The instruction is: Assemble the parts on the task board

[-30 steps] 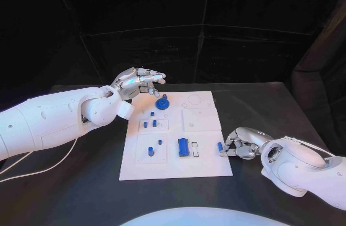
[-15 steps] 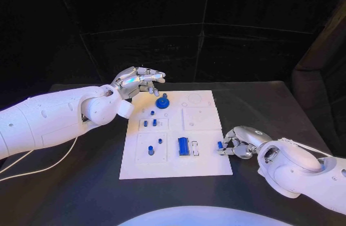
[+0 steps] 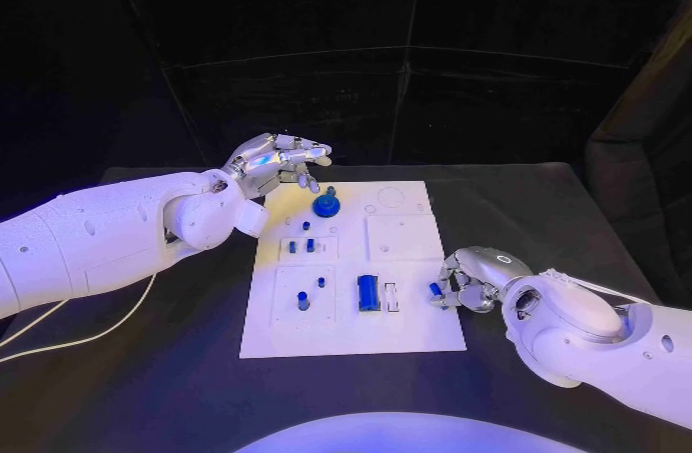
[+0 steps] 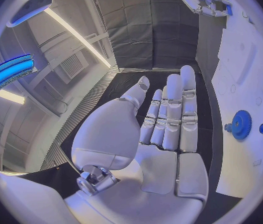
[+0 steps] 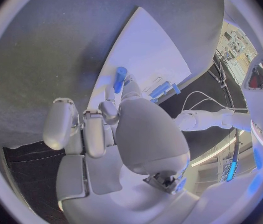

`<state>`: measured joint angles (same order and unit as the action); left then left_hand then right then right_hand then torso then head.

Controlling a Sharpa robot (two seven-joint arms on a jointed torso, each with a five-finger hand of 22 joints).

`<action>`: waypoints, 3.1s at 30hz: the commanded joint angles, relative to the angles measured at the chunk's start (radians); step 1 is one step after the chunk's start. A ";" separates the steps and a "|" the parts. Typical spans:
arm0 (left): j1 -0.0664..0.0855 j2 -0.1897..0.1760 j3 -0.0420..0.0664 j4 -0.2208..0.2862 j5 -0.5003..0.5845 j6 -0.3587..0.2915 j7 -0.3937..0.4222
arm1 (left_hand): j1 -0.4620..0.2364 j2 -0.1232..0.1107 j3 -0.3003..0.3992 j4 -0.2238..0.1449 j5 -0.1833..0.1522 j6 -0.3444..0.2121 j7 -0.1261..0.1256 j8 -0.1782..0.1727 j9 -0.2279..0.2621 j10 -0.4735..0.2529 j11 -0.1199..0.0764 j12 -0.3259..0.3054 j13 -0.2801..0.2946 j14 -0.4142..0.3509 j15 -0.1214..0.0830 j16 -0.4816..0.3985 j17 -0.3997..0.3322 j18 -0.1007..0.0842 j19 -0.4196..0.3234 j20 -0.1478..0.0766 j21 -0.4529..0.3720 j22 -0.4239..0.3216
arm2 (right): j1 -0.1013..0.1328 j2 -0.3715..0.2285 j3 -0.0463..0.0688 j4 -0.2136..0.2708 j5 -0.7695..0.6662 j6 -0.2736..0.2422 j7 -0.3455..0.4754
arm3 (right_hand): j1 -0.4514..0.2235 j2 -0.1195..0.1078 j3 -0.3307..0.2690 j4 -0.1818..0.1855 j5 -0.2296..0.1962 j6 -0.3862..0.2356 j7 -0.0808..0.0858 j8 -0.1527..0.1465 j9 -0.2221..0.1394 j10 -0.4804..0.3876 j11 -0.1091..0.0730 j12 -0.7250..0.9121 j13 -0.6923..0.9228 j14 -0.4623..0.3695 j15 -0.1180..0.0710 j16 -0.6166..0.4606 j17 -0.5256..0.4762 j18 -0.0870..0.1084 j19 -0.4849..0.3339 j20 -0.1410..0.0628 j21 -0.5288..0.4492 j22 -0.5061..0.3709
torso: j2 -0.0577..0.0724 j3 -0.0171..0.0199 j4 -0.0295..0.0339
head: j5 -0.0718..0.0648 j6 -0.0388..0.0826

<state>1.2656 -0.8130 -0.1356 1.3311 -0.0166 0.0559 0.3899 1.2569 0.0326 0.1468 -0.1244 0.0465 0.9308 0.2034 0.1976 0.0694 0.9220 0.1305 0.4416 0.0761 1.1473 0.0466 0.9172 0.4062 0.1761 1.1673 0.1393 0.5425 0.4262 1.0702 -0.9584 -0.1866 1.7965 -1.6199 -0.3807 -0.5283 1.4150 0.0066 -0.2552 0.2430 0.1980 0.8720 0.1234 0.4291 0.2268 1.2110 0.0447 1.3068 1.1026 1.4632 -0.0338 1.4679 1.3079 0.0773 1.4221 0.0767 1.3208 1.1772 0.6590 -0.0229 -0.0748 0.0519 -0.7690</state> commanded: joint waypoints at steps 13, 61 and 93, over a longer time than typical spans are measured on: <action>0.001 -0.004 0.000 0.002 -0.003 0.016 0.002 | 0.003 0.007 -0.005 -0.001 0.001 -0.010 0.001 0.004 -0.001 -0.009 0.001 0.004 -0.001 -0.006 -0.001 0.003 -0.001 0.004 0.007 0.003 -0.007 -0.001 | -0.010 0.032 -0.009 -0.023 -0.094 0.219 -0.071 | 0.146 0.070 0.069 -0.102 -0.043 0.016 -0.007 0.035 0.003 -0.005 -0.009 -0.006 -0.001 0.075 -0.003 -0.009 0.128 0.004 -0.005 -0.004 -0.008 -0.003 | -0.001 -0.0012 -0.0005 | 0.005 -0.002; 0.001 -0.011 0.000 0.015 -0.003 0.020 0.003 | 0.003 0.008 -0.006 0.000 0.001 -0.011 0.001 0.004 -0.001 -0.011 0.002 0.005 -0.001 -0.007 -0.001 0.003 -0.001 0.004 0.007 0.003 -0.007 -0.002 | -0.009 0.064 -0.006 0.028 0.339 -0.176 0.076 | -0.207 -0.088 0.633 -0.127 0.070 0.151 -0.051 -0.007 -0.003 0.153 -0.048 0.058 0.157 0.089 -0.036 0.034 0.180 -0.010 0.035 -0.036 0.044 0.072 | 0.000 -0.0006 0.0000 | 0.012 -0.005; 0.002 -0.006 0.000 0.014 -0.021 0.024 -0.008 | 0.004 0.009 -0.008 -0.002 0.001 -0.012 0.001 0.005 -0.001 -0.012 0.002 0.007 -0.001 -0.007 -0.001 0.004 -0.002 0.004 0.007 0.003 -0.008 -0.002 | -0.008 0.145 -0.005 -0.022 0.339 -0.145 0.011 | -0.247 -0.068 0.565 -0.120 0.108 0.167 -0.072 0.040 0.053 0.204 -0.066 0.098 0.229 0.090 -0.052 0.036 0.181 -0.012 0.042 -0.053 0.050 0.082 | -0.002 0.0001 -0.0014 | 0.023 -0.009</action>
<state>1.2661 -0.8194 -0.1357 1.3442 -0.0271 0.0637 0.3797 1.2569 0.0326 0.1441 -0.1271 0.0465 0.9271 0.2070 0.1976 0.0694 0.9183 0.1341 0.4416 0.0761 1.1473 0.0466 0.9172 0.4060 0.1762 1.1673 0.1393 0.5384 0.4250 1.0611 -0.8141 -0.1914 1.7763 -1.2804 -0.5359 -0.5031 1.1732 -0.0657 0.3136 0.1237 0.3109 1.0221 0.0672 0.4648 0.2781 1.4081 -0.0232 1.4017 1.3080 1.4649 -0.0792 1.5008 1.3074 0.0773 1.4620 0.0301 1.3679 1.2603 0.6581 -0.0234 -0.0755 0.0751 -0.7788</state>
